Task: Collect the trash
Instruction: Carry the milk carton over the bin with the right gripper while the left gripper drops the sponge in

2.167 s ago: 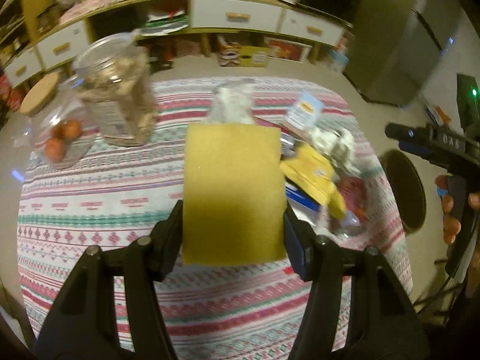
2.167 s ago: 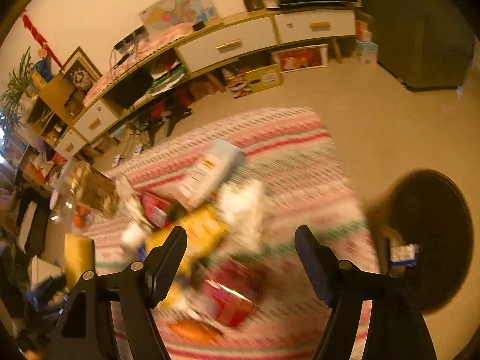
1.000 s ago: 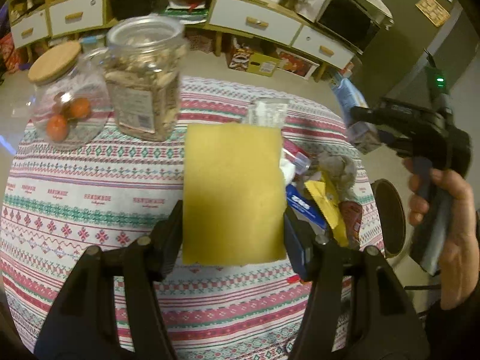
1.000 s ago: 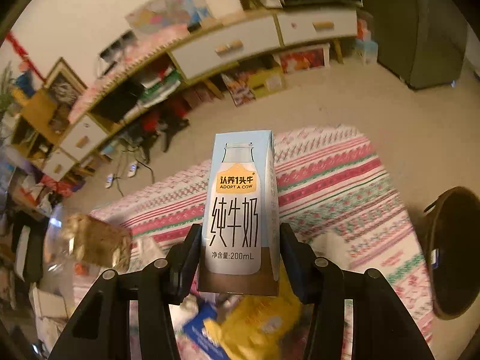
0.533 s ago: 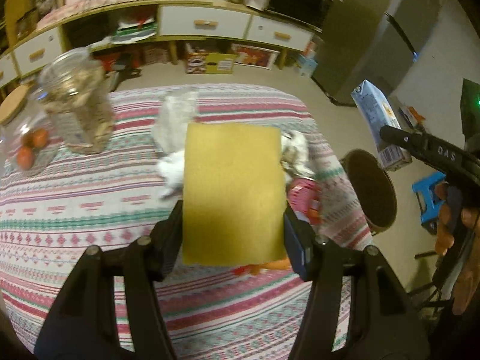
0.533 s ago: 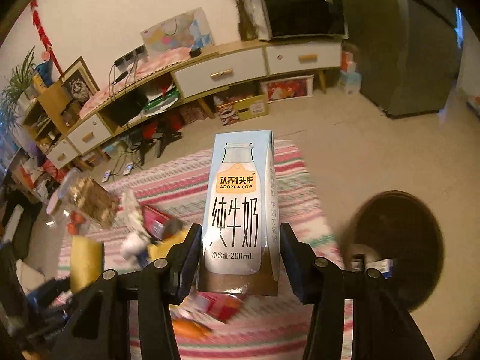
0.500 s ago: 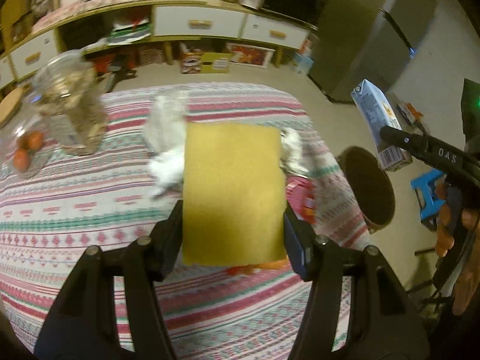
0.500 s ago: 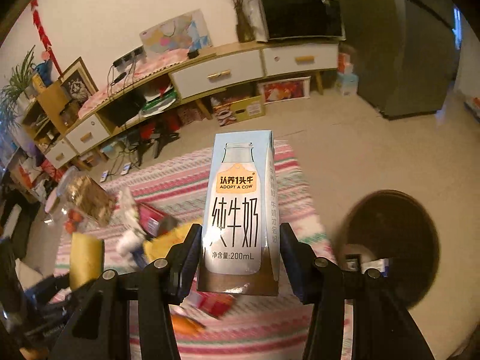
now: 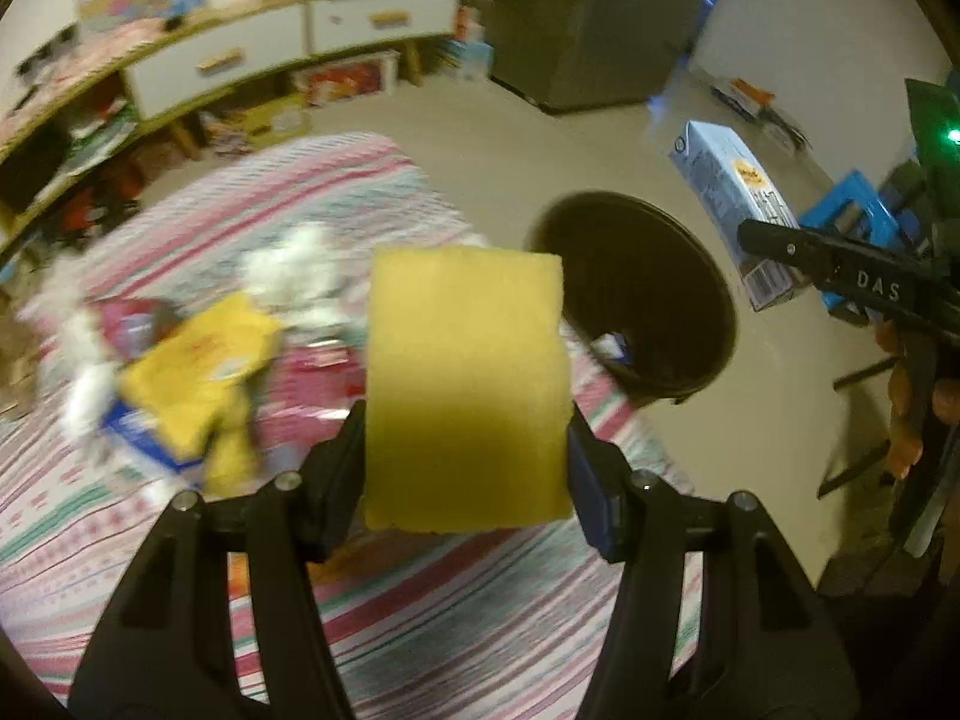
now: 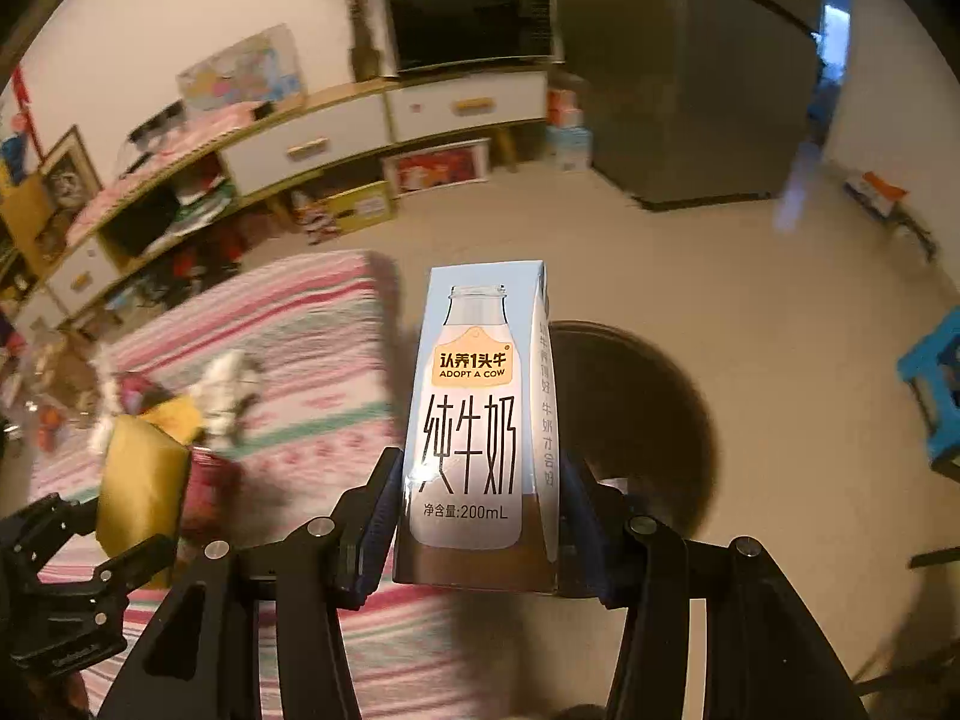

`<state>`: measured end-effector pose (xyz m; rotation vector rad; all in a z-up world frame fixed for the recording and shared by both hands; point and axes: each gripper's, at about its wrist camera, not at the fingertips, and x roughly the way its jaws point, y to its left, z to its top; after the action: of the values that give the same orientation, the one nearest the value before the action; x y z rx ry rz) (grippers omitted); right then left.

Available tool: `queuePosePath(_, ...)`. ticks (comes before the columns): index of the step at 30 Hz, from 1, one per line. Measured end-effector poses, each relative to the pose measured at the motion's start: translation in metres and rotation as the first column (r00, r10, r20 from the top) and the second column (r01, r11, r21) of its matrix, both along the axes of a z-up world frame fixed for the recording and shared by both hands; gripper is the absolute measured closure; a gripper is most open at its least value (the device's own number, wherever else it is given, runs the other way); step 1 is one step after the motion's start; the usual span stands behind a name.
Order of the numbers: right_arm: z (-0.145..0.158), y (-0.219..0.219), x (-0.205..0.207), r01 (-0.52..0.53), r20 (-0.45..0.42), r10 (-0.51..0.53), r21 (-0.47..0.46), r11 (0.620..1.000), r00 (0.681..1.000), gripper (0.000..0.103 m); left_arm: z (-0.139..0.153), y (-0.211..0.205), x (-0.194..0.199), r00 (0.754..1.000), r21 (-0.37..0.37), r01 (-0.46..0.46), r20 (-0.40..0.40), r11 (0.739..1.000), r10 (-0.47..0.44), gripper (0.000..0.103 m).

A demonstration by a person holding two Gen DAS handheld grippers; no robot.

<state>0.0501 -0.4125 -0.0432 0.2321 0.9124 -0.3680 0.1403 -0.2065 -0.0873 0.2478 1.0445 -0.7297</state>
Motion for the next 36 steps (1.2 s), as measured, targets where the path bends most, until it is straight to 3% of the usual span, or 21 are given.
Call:
queuePosePath(6, -0.011, -0.056, -0.021, 0.063, -0.009, -0.063, 0.035, 0.997, 0.998, 0.051, -0.022, -0.097, -0.006, 0.992, 0.023, 0.107, -0.063, 0.994, -0.105, 0.042)
queuePosePath(11, -0.027, -0.097, -0.033, 0.134, -0.031, -0.132, 0.085, 0.987, 0.991, 0.05, -0.039, -0.149, -0.004, 0.986, 0.052, 0.14, -0.096, 0.989, -0.134, 0.042)
queuePosePath(16, -0.043, -0.116, -0.037, 0.158, -0.039, -0.155, 0.136, 0.978, 0.987, 0.05, -0.056, -0.173, 0.014, 0.968, -0.045, 0.136, -0.206, 0.99, -0.142, 0.039)
queuePosePath(17, -0.046, -0.119, -0.038, 0.162, -0.04, -0.158, 0.146, 0.976, 0.987, 0.05, -0.057, -0.174, 0.017, 0.966, -0.052, 0.132, -0.219, 0.99, -0.14, 0.036)
queuePosePath(19, -0.051, -0.123, -0.038, 0.174, -0.048, -0.168, 0.156, 0.972, 0.985, 0.05, -0.058, -0.174, 0.022, 0.968, -0.056, 0.097, -0.228, 0.994, -0.107, 0.013)
queuePosePath(20, -0.054, -0.125, -0.038, 0.179, -0.053, -0.173, 0.157, 0.971, 0.984, 0.05, -0.056, -0.173, 0.022, 0.972, -0.064, 0.083, -0.214, 0.994, -0.095, 0.01)
queuePosePath(23, -0.058, -0.128, -0.038, 0.183, -0.059, -0.175, 0.165, 0.969, 0.983, 0.05, -0.046, -0.167, 0.018, 0.979, -0.068, 0.08, -0.181, 0.995, -0.091, 0.008)
queuePosePath(36, -0.065, -0.101, -0.011, 0.135, -0.076, -0.127, 0.111, 0.985, 0.989, 0.049, -0.022, -0.087, 0.016, 0.997, 0.045, 0.037, -0.074, 0.998, -0.033, 0.007)
